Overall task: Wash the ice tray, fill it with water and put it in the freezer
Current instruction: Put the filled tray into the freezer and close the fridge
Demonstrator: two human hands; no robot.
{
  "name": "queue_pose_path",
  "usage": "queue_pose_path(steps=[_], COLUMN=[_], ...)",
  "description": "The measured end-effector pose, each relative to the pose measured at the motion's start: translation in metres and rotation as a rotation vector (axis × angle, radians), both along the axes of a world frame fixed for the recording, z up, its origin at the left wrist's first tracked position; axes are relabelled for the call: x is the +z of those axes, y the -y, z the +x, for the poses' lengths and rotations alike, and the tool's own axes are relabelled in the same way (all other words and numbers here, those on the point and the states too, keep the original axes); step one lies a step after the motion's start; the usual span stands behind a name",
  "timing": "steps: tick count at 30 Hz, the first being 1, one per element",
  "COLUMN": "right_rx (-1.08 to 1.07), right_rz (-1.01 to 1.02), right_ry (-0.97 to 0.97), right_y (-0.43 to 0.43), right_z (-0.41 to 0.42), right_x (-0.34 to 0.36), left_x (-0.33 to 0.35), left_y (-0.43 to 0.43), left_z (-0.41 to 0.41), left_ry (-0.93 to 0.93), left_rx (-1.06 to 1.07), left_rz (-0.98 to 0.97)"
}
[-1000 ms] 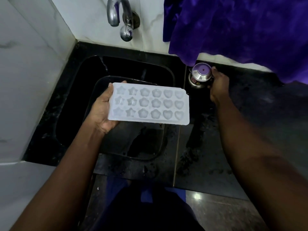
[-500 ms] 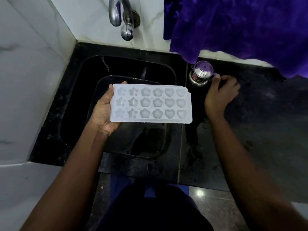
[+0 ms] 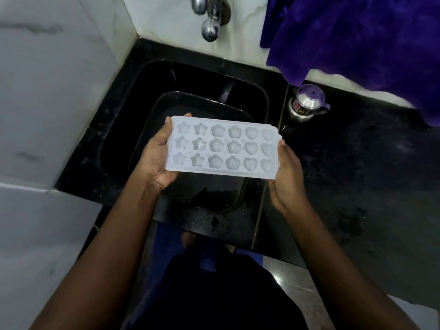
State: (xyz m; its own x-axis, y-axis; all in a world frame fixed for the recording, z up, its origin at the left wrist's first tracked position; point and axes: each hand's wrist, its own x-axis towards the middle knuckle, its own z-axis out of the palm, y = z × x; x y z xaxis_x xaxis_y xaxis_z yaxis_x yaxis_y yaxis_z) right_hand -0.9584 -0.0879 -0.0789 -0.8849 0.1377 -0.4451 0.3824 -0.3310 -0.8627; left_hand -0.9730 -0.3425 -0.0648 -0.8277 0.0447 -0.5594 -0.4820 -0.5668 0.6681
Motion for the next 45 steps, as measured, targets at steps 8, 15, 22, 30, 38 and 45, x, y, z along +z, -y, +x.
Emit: queue_pose_path(steps=[8,15,22,30,38,45], right_rx=[0.132,0.278,0.461,0.677,0.944,1.211], right_rz=[0.068,0.065,0.063,0.121,0.138,0.168], right_ry=[-0.016,-0.020,-0.054,-0.046,-0.022,-0.041], right_y=[0.003,0.029,0.060,0.102,0.145,0.175], right_z=[-0.004,0.012,0.048,0.109,0.167,0.207], right_x=[-0.009,-0.007,-0.007,-0.009,-0.010,-0.015], left_x=[-0.027,-0.025,-0.030,-0.038,-0.034,-0.030], left_y=[-0.002,0.005,0.020,0.027,0.009,-0.029], left_z=[0.057,0.117,0.189,0.292,0.393,0.456], left_ry=[0.004,-0.002,-0.039,-0.063,-0.071,-0.045], left_rx=[0.234,0.424,0.571,0.795,1.103,1.402], left_rz=[0.073,0.104,0.110,0.112,0.126,0.134])
